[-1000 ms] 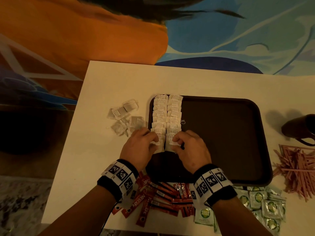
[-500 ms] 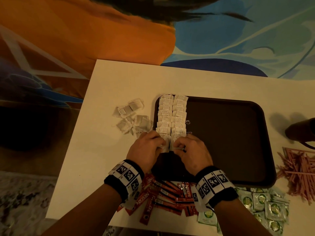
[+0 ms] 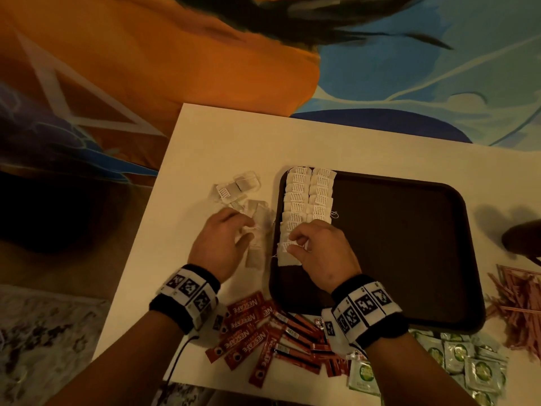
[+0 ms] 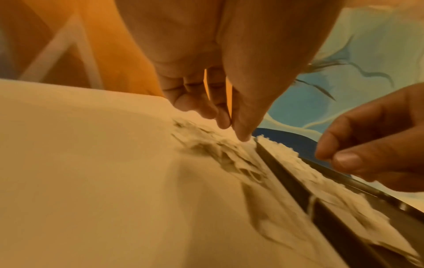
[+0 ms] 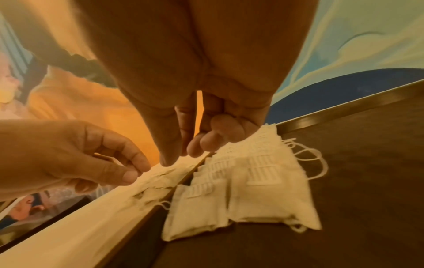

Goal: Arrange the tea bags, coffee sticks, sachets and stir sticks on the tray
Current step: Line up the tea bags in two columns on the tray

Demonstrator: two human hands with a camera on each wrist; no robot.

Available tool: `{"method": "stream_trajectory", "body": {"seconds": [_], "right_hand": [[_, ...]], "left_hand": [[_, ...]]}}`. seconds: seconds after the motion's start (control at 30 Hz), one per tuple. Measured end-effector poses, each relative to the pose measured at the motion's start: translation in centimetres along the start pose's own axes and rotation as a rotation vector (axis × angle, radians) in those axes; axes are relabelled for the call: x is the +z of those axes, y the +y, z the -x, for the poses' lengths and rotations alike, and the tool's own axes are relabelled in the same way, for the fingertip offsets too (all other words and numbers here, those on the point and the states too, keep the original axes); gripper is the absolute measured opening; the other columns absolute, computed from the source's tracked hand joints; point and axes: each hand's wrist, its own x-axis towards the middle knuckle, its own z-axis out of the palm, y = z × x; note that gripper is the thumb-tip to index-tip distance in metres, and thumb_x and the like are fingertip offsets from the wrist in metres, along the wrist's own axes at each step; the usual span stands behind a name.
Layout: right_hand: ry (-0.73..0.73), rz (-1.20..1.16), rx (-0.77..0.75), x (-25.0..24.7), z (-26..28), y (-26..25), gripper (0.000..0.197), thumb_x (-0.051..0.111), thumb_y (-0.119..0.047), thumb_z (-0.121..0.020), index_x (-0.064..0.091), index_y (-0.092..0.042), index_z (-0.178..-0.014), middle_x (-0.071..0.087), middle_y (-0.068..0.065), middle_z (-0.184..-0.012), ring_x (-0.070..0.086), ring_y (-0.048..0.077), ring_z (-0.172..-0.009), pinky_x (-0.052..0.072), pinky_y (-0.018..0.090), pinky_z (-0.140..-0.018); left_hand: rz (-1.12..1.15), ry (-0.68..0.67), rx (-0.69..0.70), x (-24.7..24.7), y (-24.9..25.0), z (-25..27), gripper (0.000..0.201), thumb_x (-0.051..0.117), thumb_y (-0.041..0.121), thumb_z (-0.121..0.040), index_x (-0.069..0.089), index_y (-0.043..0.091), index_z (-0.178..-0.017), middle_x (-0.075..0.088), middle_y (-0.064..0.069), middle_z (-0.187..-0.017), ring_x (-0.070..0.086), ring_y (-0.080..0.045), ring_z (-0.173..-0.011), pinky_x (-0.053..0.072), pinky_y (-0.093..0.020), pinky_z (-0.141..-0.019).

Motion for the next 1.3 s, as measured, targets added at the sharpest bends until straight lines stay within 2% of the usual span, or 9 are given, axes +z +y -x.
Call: {"method": "stream_trajectory", "body": {"seconds": [0.13, 0.27, 0.4, 0.53, 0.67, 0.77, 1.0, 1.17, 1.3], "right_hand": [[-0.096, 0.067, -0.036, 1.6, -1.3, -2.5, 0.017, 0.073, -0.029, -0.092, 0.070, -0.026, -0.109, 0.060, -0.007, -0.106, 0.059, 0.013, -0.101, 0.055, 0.037, -0.088], [-0.189, 0.201, -0.068, 3.4, -1.8, -4.5, 0.022, 0.068, -0.028, -0.094, 0.068, -0.026, -0.115, 0.059, -0.005, -0.118, 0.054, 0.017, -0.114, 0.053, 0.039, -0.093], [-0.237, 0.386, -0.121, 4.8, -1.5, -5.2, 0.025, 0.069, -0.032, -0.093, 0.065, -0.023, -0.117, 0.056, 0.000, -0.124, 0.047, 0.023, -0.120, 0.051, 0.040, -0.091], [-0.200, 0.456, -0.157, 5.9, -1.2, -4.8, 0.027, 0.069, -0.027, -0.092, 0.064, -0.022, -0.118, 0.057, 0.002, -0.124, 0.044, 0.025, -0.121, 0.052, 0.041, -0.092], [-0.181, 0.461, -0.225, 6.7, -1.0, -5.0, 0.022, 0.071, -0.026, -0.089, 0.068, -0.024, -0.111, 0.061, 0.000, -0.112, 0.044, 0.023, -0.114, 0.053, 0.040, -0.090], [-0.153, 0.452, -0.271, 7.1, -0.7, -5.6, 0.025, 0.075, -0.025, -0.086, 0.069, -0.025, -0.109, 0.062, -0.001, -0.105, 0.047, 0.023, -0.108, 0.055, 0.040, -0.085], [-0.238, 0.494, -0.269, 7.2, 0.1, -6.3, 0.039, 0.073, -0.031, -0.088, 0.061, -0.021, -0.124, 0.058, -0.001, -0.122, 0.044, 0.023, -0.118, 0.052, 0.039, -0.091], [-0.166, 0.501, -0.289, 8.0, -0.4, -6.7, 0.016, 0.064, -0.025, -0.096, 0.066, -0.020, -0.110, 0.065, 0.000, -0.110, 0.049, 0.023, -0.111, 0.053, 0.037, -0.083], [-0.133, 0.281, -0.183, 7.9, -0.8, -7.0, 0.019, 0.054, -0.027, -0.101, 0.066, -0.021, -0.114, 0.069, -0.001, -0.104, 0.055, 0.019, -0.106, 0.054, 0.039, -0.083]], "left_hand": [[-0.034, 0.023, -0.122, -1.6, -3.2, -0.6, 0.022, 0.073, 0.028, -0.088, 0.068, 0.029, -0.109, 0.061, 0.006, -0.113, 0.060, -0.021, -0.106, 0.053, -0.038, -0.090], [-0.142, -0.032, -0.132, -1.4, -4.6, -1.2, 0.031, 0.071, 0.036, -0.088, 0.063, 0.032, -0.118, 0.060, 0.007, -0.122, 0.054, -0.021, -0.118, 0.048, -0.037, -0.098], [-0.187, -0.093, -0.121, -0.4, -4.8, -1.9, 0.038, 0.054, 0.061, -0.087, 0.059, 0.036, -0.116, 0.057, 0.008, -0.123, 0.051, -0.020, -0.119, 0.050, -0.041, -0.096], [-0.114, -0.026, -0.152, -0.9, -3.5, -1.8, 0.025, 0.073, 0.034, -0.090, 0.068, 0.024, -0.113, 0.054, -0.001, -0.125, 0.051, -0.028, -0.111, 0.053, -0.044, -0.087], [-0.146, -0.011, -0.129, -1.4, -4.0, -1.5, 0.017, 0.068, 0.023, -0.094, 0.070, 0.023, -0.111, 0.057, 0.000, -0.121, 0.053, -0.027, -0.109, 0.054, -0.042, -0.081], [-0.144, 0.004, -0.138, -2.0, -4.4, -1.1, 0.015, 0.062, 0.026, -0.097, 0.072, 0.024, -0.108, 0.059, 0.001, -0.117, 0.053, -0.025, -0.109, 0.053, -0.039, -0.081], [-0.074, 0.064, -0.176, -3.6, -5.2, 0.5, 0.015, 0.063, 0.027, -0.096, 0.075, 0.023, -0.104, 0.067, 0.001, -0.101, 0.059, -0.022, -0.101, 0.053, -0.037, -0.082], [-0.024, 0.082, -0.183, -3.8, -5.3, 1.4, 0.011, 0.065, 0.028, -0.095, 0.074, 0.026, -0.102, 0.065, 0.005, -0.096, 0.059, -0.018, -0.094, 0.052, -0.032, -0.078], [0.031, 0.105, -0.175, -4.3, -5.4, 2.0, 0.009, 0.066, 0.029, -0.094, 0.074, 0.028, -0.099, 0.065, 0.007, -0.093, 0.059, -0.014, -0.085, 0.052, -0.031, -0.075]]}}
